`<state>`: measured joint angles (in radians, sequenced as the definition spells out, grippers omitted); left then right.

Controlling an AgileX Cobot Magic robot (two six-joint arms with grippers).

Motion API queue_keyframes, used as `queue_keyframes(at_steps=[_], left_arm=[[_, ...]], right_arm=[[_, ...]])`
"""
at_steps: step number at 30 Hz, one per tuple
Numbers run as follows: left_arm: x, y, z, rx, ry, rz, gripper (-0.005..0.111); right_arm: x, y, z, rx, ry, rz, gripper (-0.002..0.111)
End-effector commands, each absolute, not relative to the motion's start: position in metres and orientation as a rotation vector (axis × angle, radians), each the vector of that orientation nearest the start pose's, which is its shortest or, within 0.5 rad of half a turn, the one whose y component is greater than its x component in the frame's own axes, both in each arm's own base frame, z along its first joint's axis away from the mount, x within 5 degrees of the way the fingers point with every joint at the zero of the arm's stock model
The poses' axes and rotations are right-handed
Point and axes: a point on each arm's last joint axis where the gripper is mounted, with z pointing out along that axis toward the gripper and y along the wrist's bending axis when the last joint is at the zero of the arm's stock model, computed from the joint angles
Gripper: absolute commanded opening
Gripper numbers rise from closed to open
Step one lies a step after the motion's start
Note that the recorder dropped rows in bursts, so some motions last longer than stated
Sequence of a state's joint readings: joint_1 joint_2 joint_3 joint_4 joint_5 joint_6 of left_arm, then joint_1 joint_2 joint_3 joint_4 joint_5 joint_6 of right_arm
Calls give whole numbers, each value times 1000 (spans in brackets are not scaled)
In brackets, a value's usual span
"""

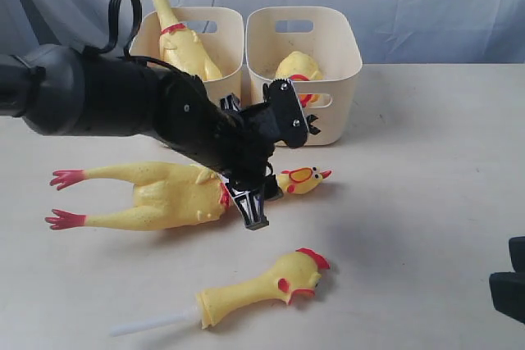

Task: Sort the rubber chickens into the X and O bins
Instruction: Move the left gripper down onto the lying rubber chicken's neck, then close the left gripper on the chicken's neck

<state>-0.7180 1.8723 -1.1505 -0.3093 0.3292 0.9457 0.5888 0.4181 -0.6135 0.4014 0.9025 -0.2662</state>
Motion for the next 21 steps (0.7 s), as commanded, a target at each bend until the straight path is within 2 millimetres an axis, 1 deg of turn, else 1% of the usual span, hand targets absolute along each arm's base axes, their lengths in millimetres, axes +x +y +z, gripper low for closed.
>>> queue_keyframes(at_steps=[1, 8, 15, 21], left_arm=[[292, -266, 164, 1629, 1893, -109, 59], [296, -267, 148, 1640, 1889, -81, 59], [299, -268, 128, 1660, 1917, -76, 59], [300, -269, 126, 1646, 1907, -68, 59]], right_arm=[[38, 59, 316, -821, 2027, 665, 35], [38, 59, 316, -821, 2027, 665, 35], [38, 59, 316, -820, 2027, 665, 35], [38, 59, 316, -820, 2027, 665, 35]])
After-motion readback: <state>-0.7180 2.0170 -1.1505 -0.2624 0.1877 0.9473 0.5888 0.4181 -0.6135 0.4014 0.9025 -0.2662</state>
